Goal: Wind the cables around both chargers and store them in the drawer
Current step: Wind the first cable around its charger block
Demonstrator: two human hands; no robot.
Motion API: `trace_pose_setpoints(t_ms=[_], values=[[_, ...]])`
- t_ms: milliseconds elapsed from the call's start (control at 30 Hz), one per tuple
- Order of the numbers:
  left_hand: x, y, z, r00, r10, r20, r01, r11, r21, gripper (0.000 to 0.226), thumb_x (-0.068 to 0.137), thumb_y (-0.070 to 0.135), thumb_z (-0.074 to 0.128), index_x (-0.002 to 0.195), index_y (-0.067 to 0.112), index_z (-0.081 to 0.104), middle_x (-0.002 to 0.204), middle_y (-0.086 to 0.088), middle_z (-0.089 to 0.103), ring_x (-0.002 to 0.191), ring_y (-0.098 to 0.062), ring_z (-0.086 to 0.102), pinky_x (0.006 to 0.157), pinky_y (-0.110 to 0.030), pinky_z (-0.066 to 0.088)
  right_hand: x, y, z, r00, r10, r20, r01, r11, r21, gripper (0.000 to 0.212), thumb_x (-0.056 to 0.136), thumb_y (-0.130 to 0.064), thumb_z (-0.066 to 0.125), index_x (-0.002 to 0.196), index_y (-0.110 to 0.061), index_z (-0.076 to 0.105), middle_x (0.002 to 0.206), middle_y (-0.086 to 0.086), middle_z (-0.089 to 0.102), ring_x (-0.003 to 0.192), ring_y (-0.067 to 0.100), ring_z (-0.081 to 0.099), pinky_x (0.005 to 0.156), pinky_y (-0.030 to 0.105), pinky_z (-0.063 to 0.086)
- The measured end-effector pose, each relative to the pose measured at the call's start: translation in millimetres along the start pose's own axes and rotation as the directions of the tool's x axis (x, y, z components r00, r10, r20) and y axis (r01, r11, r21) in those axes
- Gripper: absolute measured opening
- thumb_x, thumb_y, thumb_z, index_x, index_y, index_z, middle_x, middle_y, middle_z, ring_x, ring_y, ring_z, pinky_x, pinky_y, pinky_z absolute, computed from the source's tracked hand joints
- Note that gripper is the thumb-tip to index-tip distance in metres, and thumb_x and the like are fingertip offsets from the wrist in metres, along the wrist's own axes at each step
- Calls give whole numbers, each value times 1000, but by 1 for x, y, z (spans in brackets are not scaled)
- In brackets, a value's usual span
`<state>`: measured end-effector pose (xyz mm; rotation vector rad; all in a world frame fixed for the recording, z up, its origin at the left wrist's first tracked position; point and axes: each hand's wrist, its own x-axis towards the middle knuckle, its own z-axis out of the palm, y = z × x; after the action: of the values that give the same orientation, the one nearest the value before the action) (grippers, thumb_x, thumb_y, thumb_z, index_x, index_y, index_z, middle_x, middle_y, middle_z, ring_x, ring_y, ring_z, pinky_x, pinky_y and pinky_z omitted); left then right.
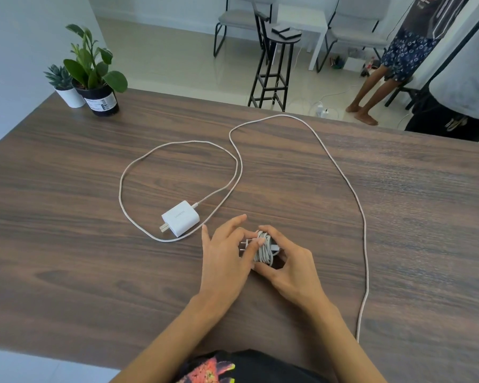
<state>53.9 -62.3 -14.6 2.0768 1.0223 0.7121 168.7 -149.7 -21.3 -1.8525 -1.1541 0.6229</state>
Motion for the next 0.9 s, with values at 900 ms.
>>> trace_pose_setpoints(t_ms=[900], values=[[16, -14, -5, 994, -99, 41, 103, 986, -128, 10, 75, 34, 75, 85, 33, 71, 131, 14, 45, 126, -2, 38, 111, -38, 25, 1, 4, -11, 999, 21, 30, -19, 998, -59, 68, 72, -26, 80, 130, -37, 48, 113, -37, 53, 106, -22, 47, 88, -2, 30]])
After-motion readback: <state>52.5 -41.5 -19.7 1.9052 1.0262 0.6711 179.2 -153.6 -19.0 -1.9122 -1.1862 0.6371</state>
